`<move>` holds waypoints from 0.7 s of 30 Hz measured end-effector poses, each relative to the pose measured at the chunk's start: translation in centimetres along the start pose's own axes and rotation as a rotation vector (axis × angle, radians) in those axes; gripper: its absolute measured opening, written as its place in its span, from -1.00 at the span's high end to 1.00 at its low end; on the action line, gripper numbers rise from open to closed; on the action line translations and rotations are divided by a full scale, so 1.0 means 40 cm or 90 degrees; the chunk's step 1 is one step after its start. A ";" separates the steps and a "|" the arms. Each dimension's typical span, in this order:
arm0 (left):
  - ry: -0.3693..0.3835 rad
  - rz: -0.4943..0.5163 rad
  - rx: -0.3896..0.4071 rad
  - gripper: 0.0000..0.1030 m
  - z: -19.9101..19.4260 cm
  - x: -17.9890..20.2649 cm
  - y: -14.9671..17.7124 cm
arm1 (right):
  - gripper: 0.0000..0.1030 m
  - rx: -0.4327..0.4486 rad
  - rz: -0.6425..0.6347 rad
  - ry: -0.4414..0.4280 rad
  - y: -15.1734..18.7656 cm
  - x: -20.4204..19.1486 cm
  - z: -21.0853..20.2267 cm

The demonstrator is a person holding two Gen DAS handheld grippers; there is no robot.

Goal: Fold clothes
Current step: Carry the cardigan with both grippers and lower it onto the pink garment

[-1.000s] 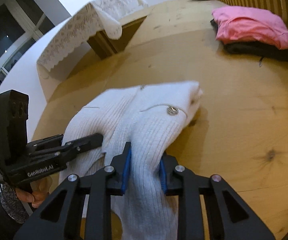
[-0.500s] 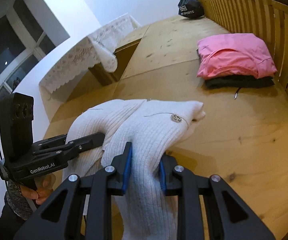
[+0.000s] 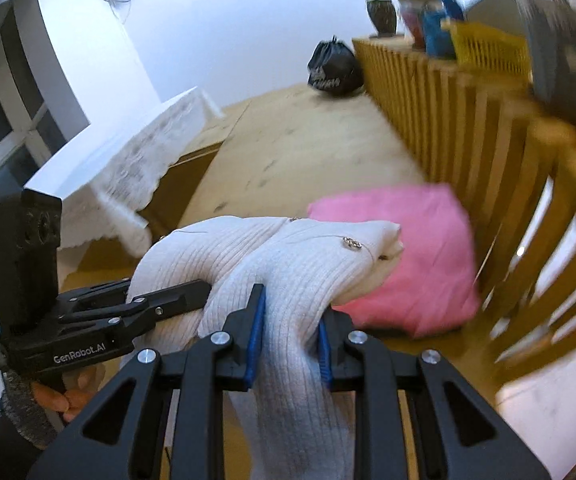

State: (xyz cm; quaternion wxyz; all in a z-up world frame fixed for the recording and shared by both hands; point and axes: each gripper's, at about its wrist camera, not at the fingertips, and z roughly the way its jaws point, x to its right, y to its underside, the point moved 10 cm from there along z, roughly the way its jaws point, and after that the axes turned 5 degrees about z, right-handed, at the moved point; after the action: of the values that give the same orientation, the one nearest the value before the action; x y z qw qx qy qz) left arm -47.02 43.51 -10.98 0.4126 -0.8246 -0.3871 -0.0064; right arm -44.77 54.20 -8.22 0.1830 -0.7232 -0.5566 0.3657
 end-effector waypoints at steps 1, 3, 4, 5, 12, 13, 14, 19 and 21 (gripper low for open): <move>-0.002 0.001 0.005 0.45 0.014 0.006 -0.044 | 0.57 0.006 -0.013 0.006 -0.054 0.013 0.005; -0.006 0.006 0.022 0.45 0.039 0.013 -0.122 | 0.57 0.008 -0.034 0.024 -0.119 0.046 0.031; -0.007 0.007 0.031 0.45 0.058 0.011 -0.160 | 0.57 0.003 -0.045 0.037 -0.146 0.069 0.053; -0.004 0.003 0.030 0.44 0.097 0.001 -0.186 | 0.55 -0.001 -0.056 0.050 -0.173 0.093 0.076; -0.057 -0.097 -0.196 0.62 0.504 -0.191 -0.017 | 0.42 -0.226 0.009 0.264 -0.053 0.418 0.360; -0.061 -0.105 -0.204 0.61 0.513 -0.205 0.001 | 0.42 -0.205 0.007 0.262 -0.059 0.420 0.350; -0.058 -0.103 -0.186 0.58 0.498 -0.206 -0.001 | 0.42 -0.183 0.004 0.261 -0.067 0.421 0.338; -0.060 -0.051 -0.097 0.58 0.414 -0.185 -0.067 | 0.44 -0.132 -0.055 0.220 -0.088 0.363 0.345; -0.050 -0.029 -0.068 0.58 0.404 -0.169 -0.107 | 0.55 -0.136 -0.073 0.223 -0.087 0.351 0.378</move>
State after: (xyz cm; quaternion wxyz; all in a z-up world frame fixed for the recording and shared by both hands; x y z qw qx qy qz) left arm -59.48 51.85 -20.98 0.3520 -0.8361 -0.4208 -0.0040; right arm -56.60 66.32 -20.52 0.2193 -0.7583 -0.5920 0.1625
